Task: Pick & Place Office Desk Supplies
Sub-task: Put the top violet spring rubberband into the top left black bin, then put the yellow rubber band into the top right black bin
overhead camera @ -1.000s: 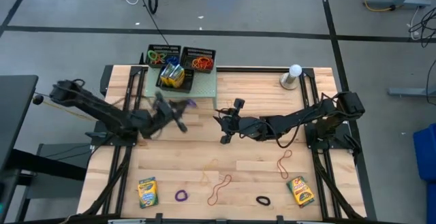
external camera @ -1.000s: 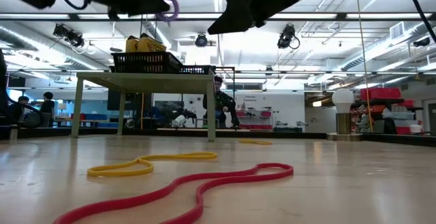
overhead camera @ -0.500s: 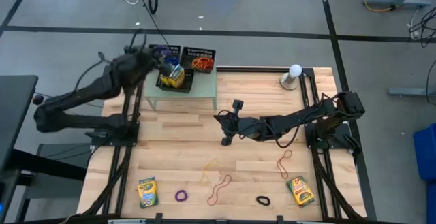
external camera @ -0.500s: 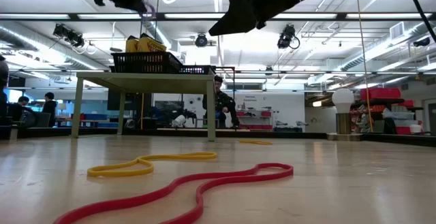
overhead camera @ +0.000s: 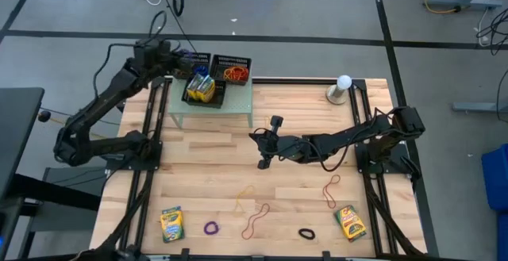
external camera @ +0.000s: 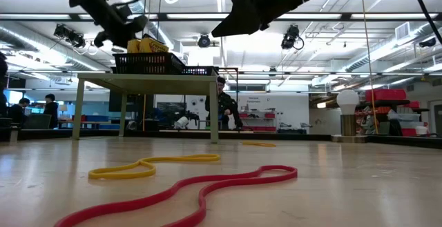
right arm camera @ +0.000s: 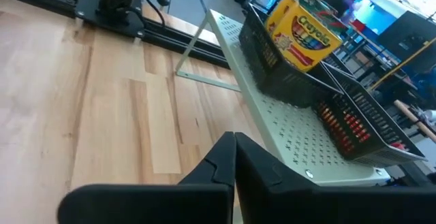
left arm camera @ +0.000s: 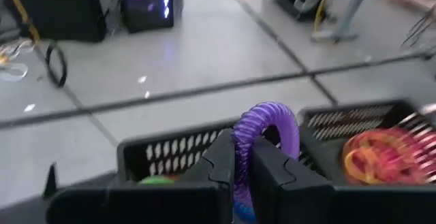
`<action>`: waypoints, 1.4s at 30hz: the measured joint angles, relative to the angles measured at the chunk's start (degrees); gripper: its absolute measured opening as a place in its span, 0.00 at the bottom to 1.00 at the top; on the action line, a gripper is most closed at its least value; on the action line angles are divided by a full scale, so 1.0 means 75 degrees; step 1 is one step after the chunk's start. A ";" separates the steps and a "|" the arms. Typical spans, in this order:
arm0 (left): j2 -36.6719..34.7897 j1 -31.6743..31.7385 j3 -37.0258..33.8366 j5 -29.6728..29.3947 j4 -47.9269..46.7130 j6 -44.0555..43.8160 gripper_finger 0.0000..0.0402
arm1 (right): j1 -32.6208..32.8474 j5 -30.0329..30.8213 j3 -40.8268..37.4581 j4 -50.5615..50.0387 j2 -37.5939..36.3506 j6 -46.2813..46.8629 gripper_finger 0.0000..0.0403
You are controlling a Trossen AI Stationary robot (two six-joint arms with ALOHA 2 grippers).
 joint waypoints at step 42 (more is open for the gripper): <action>-0.5126 -0.4538 -0.2012 -0.0007 -0.0862 0.0830 0.02 | 0.0067 0.0192 0.0000 -0.2092 -0.0006 0.2214 0.03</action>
